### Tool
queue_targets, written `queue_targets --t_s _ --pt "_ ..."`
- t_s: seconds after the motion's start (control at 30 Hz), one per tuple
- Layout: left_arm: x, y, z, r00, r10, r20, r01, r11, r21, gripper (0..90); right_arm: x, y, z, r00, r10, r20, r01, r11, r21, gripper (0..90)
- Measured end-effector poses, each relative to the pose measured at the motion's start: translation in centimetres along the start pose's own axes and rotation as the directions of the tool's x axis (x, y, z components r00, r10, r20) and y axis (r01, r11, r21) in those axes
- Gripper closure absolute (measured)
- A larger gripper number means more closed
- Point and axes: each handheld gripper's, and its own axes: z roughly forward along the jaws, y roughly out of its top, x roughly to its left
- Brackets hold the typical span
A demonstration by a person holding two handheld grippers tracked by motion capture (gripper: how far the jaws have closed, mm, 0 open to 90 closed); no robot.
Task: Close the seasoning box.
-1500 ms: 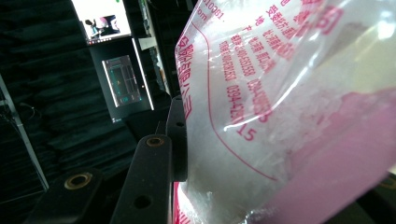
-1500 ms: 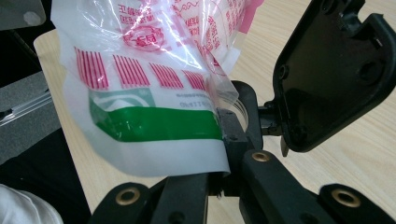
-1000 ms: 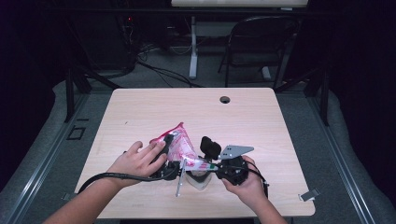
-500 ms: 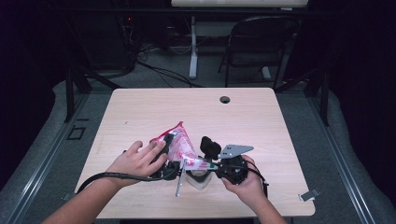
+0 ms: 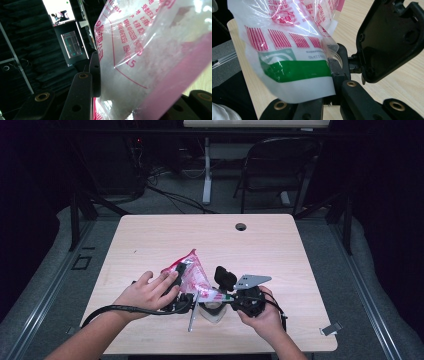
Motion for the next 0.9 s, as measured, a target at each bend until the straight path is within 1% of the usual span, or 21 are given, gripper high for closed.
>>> queue_targets --t_s 0.03,0.13,0.2,0.4,0.43,0.57,0.7,0.9 --pt "-0.01 0.03 -0.01 1.0000 0.001 -0.007 -0.001 1.0000 -0.004 70.8 -0.01 -0.02 -0.01 1.0000 0.001 0.000 -0.001 1.000 0.000 90.0" --pt "0.01 0.09 -0.11 1.0000 -0.001 -0.006 0.001 1.0000 -0.003 70.9 -0.05 -0.09 -0.05 1.0000 0.002 0.000 -0.002 1.000 0.000 90.0" --pt "0.01 0.10 -0.13 0.9999 -0.001 -0.015 0.001 1.0000 -0.005 71.0 -0.06 -0.11 -0.08 1.0000 0.002 -0.001 -0.002 1.000 0.000 90.0" --pt "-0.01 0.10 -0.21 0.9997 -0.004 -0.022 0.004 1.0000 -0.007 71.4 -0.03 -0.12 -0.12 1.0000 -0.002 0.001 0.002 1.000 0.005 90.0" --pt "0.05 0.12 -0.25 0.9994 0.006 -0.035 -0.006 0.9999 -0.010 71.5 -0.05 -0.12 -0.12 1.0000 -0.002 -0.002 0.002 1.000 0.006 90.0" --pt "0.03 0.10 -0.30 0.9996 -0.003 -0.028 0.003 1.0000 -0.008 71.9 0.00 -0.13 -0.13 1.0000 -0.001 0.001 0.001 1.000 0.004 90.0" --pt "0.09 0.13 -0.35 0.9995 0.003 -0.030 -0.003 1.0000 -0.009 72.2 0.01 -0.14 -0.16 1.0000 -0.001 0.002 0.001 1.000 0.003 90.0" --pt "0.18 0.18 -0.41 0.9991 0.005 -0.043 -0.006 0.9999 -0.012 72.4 -0.01 -0.16 -0.25 1.0000 0.001 0.002 -0.001 1.000 0.000 90.0"
